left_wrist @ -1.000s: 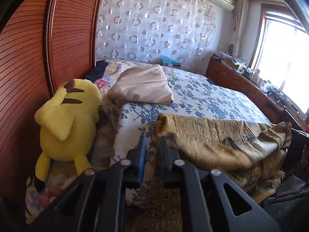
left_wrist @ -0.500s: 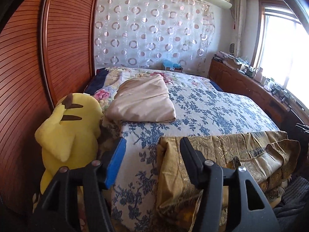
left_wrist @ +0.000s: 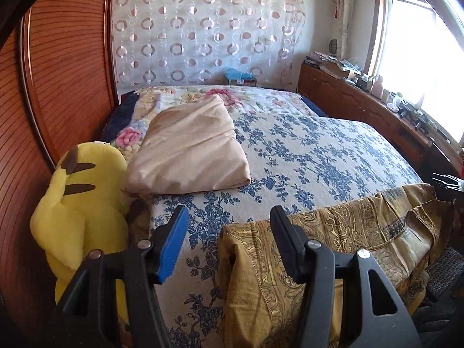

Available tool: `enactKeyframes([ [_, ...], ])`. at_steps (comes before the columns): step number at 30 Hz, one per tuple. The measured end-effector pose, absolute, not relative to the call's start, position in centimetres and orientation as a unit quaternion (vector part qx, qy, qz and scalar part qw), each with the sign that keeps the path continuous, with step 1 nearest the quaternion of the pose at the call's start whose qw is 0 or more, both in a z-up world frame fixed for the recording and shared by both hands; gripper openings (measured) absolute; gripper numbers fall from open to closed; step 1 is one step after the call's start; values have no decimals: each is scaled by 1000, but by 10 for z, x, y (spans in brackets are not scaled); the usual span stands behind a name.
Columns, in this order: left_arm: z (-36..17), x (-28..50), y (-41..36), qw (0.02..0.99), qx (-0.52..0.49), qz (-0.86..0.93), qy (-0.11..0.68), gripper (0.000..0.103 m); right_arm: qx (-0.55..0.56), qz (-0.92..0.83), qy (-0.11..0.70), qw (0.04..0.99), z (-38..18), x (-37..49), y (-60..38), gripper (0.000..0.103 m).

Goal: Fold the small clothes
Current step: 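Lower the folded shirt onto the bed and open both grippers, then grasp the folded golden shirt with both grippers and lift it high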

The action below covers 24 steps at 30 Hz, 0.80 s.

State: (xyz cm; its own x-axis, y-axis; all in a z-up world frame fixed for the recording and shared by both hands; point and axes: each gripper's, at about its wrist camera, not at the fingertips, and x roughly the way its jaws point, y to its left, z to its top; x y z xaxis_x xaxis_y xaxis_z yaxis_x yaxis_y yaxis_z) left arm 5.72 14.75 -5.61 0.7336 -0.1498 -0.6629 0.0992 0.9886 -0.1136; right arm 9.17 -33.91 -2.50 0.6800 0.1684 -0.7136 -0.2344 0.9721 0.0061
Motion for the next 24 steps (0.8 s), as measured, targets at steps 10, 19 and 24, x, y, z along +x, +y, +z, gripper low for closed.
enactKeyframes([
  [10, -91, 65, 149, 908, -32, -53, 415, 57, -37, 108, 430, 896, -63, 104, -341, 61],
  [19, -112, 70, 150, 892, -49, -50, 446, 58, -36, 113, 441, 890, -68, 107, -339, 62],
  [24, -111, 69, 146, 892, -39, -47, 447, 57, -40, 116, 443, 888, -69, 107, -336, 62],
])
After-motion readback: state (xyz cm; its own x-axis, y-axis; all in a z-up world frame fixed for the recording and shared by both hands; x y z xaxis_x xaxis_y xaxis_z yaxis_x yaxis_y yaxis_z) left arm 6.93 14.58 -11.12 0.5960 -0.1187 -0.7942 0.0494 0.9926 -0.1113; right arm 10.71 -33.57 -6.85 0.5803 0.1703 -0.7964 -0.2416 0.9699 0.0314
